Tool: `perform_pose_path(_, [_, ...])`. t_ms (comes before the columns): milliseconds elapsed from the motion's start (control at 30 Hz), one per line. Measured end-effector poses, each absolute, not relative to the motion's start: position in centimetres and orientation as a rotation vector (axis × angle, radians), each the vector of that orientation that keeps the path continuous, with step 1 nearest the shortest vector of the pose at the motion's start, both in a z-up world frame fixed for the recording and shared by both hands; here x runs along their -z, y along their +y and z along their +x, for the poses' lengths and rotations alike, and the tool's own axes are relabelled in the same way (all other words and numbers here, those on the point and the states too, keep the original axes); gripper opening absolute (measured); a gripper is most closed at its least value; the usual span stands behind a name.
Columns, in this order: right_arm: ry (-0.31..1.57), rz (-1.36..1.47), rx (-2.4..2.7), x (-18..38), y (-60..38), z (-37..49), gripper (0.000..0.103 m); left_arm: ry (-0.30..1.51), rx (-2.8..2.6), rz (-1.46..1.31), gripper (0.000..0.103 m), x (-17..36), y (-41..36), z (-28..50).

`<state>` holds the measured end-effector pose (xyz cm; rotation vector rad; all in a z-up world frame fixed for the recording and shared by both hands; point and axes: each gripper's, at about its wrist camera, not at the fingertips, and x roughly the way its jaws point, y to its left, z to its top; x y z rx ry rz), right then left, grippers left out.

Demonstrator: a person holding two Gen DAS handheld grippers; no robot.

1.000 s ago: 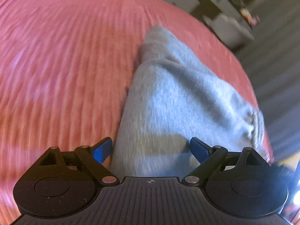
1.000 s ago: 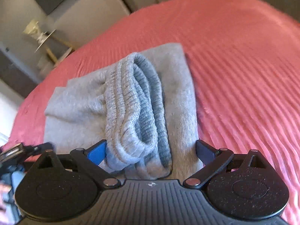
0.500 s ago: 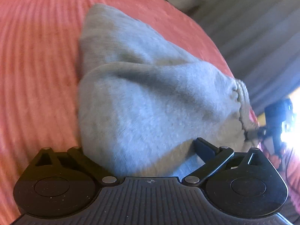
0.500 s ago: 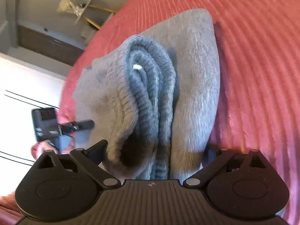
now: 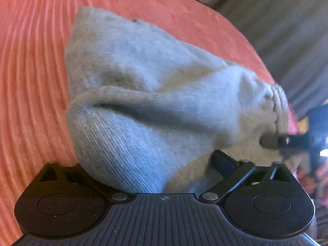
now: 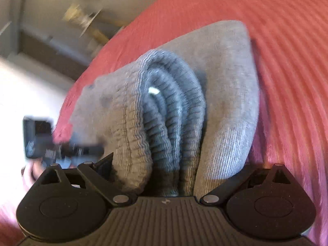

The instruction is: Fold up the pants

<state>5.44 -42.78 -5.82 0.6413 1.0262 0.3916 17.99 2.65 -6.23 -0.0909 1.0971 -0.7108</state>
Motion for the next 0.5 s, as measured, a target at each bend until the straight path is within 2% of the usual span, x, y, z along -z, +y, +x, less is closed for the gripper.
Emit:
perform_pose_path(67, [1.027,0.577,-0.266,4.6,-40.8,5.0,0.094,1.078,0.694,-0.092,0.078,5.5,2.8,17.5])
perform_pose_path(100, [1.016,0.481,-0.229,3.7,-39.2,4.7,0.090,1.080,0.679,-0.103,0.073,5.2,3.2,17.4])
perform_pose_path(167, [0.957,0.357,-0.222,2.5,-37.2,3.8,0.077,1.058,0.656,-0.117,0.049,4.3,3.6,17.0])
perform_pose_path(200, [0.946,0.342,-0.220,2.1,-36.9,3.5,0.076,1.038,0.659,-0.118,0.044,3.7,4.0,16.7])
perform_pose_path(267, [0.939,0.374,-0.223,1.4,-37.3,3.3,0.071,1.006,0.659,-0.115,0.039,2.4,4.2,16.1])
perform_pose_path(500, [0.817,0.392,-0.281,-3.6,-36.5,3.4,0.063,0.940,0.678,-0.186,0.037,-0.7,3.5,16.4])
